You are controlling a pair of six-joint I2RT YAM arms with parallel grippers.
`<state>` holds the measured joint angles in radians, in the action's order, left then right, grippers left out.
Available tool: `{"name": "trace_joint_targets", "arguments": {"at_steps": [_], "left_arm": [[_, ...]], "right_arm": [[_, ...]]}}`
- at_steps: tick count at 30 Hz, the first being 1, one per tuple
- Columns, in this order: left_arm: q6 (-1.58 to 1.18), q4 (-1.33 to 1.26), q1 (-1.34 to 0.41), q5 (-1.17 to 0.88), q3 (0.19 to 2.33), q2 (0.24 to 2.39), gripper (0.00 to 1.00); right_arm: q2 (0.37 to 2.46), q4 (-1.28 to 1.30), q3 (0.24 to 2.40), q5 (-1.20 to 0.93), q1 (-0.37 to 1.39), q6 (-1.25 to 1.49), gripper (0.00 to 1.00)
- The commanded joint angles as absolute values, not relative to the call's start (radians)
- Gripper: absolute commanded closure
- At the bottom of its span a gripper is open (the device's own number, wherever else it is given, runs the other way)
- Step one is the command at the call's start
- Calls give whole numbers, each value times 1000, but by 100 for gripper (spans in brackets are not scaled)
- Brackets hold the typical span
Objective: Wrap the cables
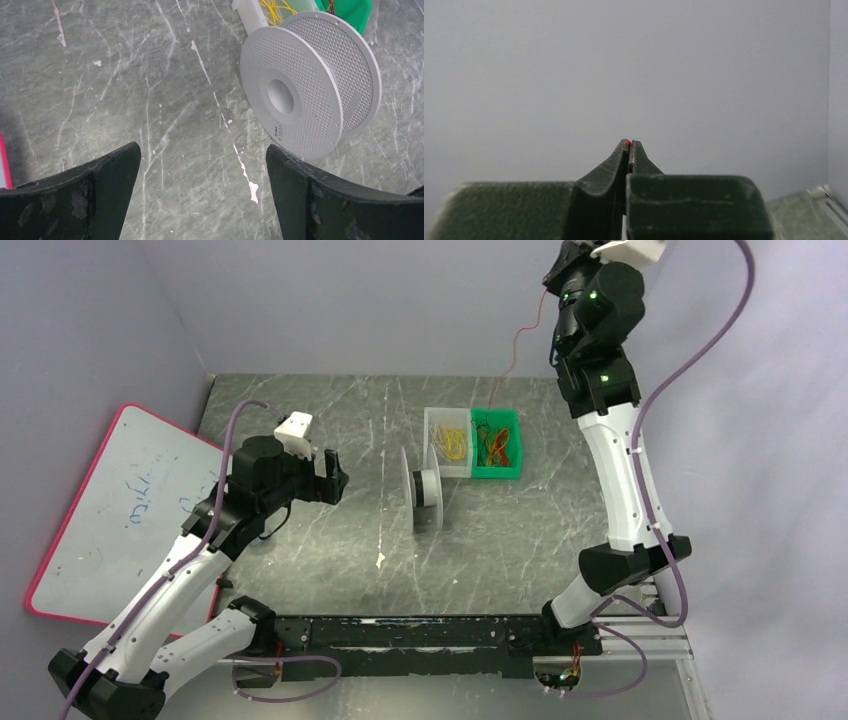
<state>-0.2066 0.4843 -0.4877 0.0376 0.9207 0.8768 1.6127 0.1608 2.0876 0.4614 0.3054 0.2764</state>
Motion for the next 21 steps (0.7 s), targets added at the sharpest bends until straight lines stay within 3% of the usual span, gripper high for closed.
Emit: {"name": "trace_joint_targets", "arguments": {"at_steps": [1,12,21], "left_arm": [[-210,471,-482,21,910,868,1],[-227,454,-481,-1,944,901,1],[-253,460,-482,-163,1186,998,1]], "right_arm": [[1588,86,2211,475,312,241,100],[1538,-60,2291,404,315,266,100],[1475,-80,2316,293,314,322,100]]}}
